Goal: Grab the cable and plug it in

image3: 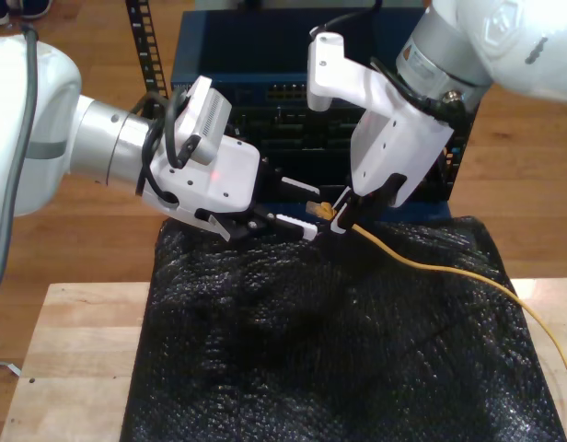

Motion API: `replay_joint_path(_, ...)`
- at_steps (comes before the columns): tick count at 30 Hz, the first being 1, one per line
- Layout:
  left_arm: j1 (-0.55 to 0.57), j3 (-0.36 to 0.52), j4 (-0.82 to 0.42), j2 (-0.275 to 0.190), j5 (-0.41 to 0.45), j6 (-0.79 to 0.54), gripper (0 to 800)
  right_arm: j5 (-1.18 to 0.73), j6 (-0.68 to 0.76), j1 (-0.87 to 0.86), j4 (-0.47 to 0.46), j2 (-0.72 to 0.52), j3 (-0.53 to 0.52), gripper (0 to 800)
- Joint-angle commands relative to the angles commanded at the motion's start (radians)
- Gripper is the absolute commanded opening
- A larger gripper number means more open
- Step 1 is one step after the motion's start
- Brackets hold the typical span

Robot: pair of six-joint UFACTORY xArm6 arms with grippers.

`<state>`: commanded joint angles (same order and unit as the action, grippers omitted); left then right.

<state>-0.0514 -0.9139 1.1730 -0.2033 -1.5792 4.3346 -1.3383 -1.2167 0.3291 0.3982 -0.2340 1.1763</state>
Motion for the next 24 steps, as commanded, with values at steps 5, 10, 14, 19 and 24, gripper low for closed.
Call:
replay_joint_path(5,0.000,0.000,0.000,0.000,0.006,-0.003,292,0.000,0.000,0.000,0.000,0.000,0.000,26)
replay_joint_path(10,0.000,0.000,0.000,0.002,0.009,-0.003,241,0.000,0.000,0.000,0.000,0.000,0.000,26)
replay_joint_path(14,0.002,0.000,0.000,0.002,0.009,-0.002,205,0.000,0.000,0.000,0.002,0.000,0.000,24)
replay_joint_path(19,0.000,0.000,0.000,0.002,0.011,-0.002,171,0.000,0.000,0.000,0.002,0.000,0.000,24)
replay_joint_path(24,0.000,0.002,0.000,0.002,0.011,-0.002,147,0.000,0.000,0.000,0.002,0.000,0.000,24)
